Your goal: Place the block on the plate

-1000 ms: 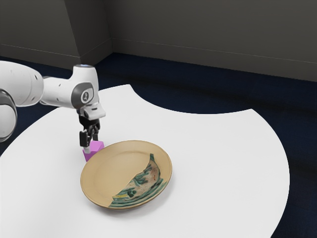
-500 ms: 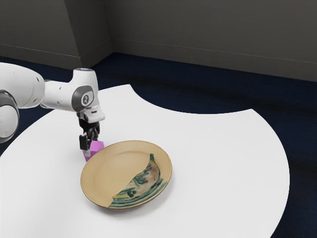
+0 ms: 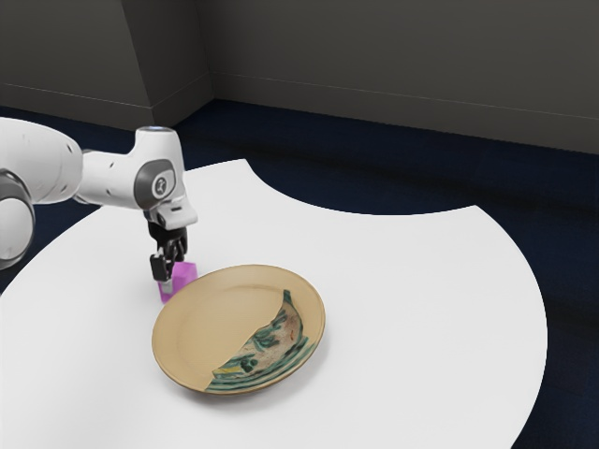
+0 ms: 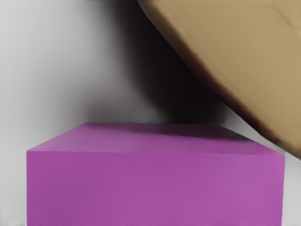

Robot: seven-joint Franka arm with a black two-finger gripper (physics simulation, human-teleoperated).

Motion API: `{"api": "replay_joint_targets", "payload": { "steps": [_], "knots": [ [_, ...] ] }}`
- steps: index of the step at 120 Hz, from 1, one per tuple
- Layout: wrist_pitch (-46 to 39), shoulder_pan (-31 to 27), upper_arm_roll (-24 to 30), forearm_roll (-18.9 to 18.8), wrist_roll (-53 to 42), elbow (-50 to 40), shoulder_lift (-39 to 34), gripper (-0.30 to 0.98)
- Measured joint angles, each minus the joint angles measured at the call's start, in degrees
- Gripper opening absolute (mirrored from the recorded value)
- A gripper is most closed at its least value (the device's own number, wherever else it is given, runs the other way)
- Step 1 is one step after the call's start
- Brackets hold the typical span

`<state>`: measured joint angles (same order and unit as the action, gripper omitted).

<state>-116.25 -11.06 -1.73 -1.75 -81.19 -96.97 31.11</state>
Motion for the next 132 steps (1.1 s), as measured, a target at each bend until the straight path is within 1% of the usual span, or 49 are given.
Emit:
{"api": "replay_joint_targets", "payload": {
  "steps": [31,50,78,102,132],
  "knots": [
    [-0.2,0.2,-0.4,-0.1,0.3,0.1,-1.1,0.38],
    [-0.2,0.2,-1.1,-0.2,0.8,-0.2,-3.3,0.38],
    [0.2,1.6,-0.9,-0.4,2.8,-3.2,-9.7,0.38],
    [0.3,4.8,-0.9,-0.5,5.2,-7.6,-13.7,0.38],
    [-1.7,12.2,-1.0,-0.6,9.5,-13.0,-16.4,0.39]
  ]
}}
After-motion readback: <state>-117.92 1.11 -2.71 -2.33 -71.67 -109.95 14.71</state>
